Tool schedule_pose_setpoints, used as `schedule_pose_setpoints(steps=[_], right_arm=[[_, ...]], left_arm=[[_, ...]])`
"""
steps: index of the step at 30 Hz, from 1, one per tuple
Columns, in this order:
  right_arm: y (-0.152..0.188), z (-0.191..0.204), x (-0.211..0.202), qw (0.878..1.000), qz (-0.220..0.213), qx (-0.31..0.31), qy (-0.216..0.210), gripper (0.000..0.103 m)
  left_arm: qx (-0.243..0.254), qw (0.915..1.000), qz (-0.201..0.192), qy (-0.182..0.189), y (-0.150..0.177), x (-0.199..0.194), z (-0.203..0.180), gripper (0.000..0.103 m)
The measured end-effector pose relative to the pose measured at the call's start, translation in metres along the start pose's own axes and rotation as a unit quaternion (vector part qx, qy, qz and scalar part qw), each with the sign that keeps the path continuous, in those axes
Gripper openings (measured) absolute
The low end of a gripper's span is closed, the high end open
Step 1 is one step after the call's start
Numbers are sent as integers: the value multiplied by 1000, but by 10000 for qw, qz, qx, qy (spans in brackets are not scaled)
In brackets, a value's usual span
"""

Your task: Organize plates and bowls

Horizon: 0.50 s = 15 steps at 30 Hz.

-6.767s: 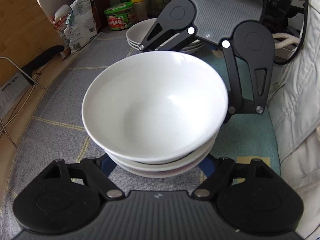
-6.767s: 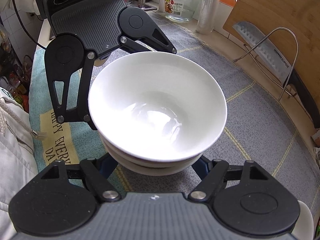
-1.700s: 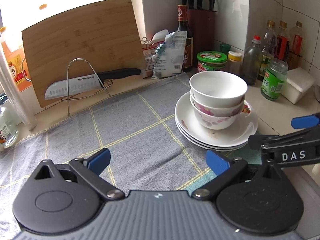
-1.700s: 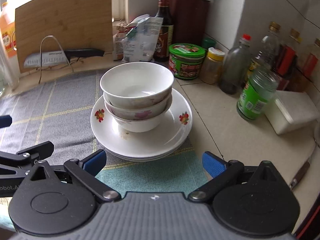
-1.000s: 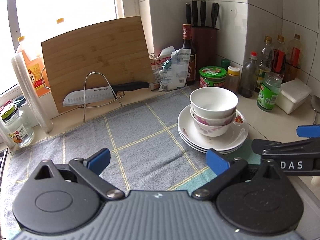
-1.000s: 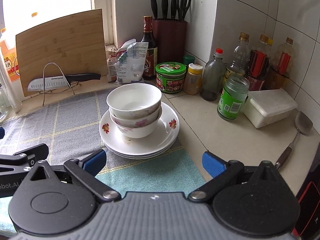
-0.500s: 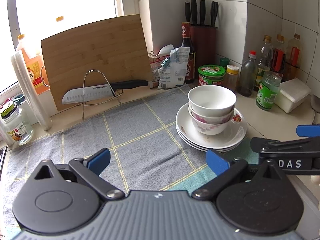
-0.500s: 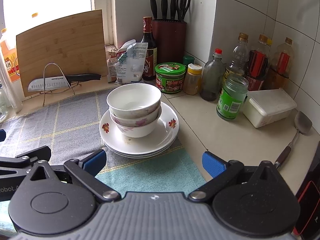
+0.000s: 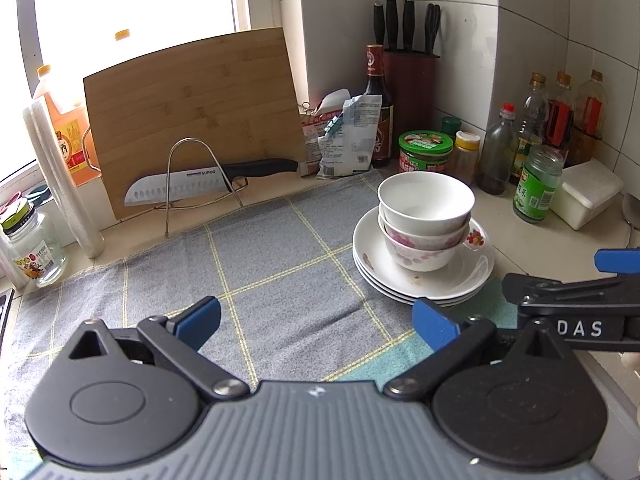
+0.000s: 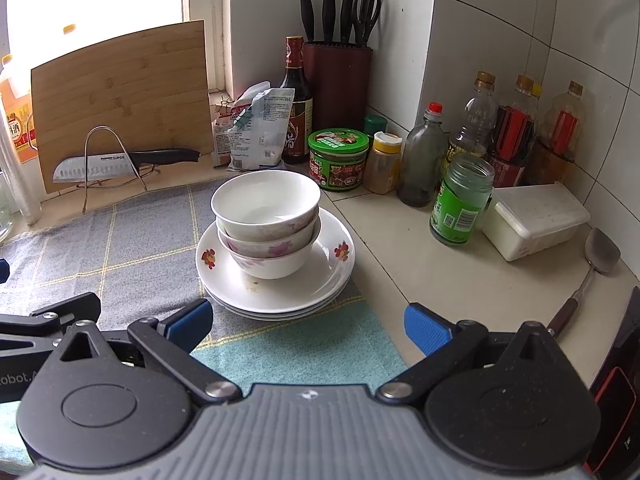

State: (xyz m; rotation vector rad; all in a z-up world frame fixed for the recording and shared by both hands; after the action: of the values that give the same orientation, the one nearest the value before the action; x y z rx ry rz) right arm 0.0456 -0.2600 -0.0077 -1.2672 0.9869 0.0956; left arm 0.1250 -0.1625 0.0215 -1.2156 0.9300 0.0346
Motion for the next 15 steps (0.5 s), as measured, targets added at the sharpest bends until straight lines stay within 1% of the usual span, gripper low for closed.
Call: schedule_pose_setpoints(steps=[15], right_arm=[[-3, -3, -3, 10000, -64, -45, 51, 103]], left_arm=[[-92, 9999, 39, 38, 0, -1, -1, 101]])
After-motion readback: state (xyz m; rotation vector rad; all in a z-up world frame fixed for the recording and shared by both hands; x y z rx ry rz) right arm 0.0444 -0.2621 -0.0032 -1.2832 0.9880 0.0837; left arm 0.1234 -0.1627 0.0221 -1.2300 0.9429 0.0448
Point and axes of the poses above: each gripper's, at about its wrist camera, not at the fingertips, and x roughly the way its jaws point, z to its left, y to its underside, the point moved 5 cm from there along x, roughly the way its jaws point, and after that the axes turned 3 degrees about -z, right-handed, at the moved point
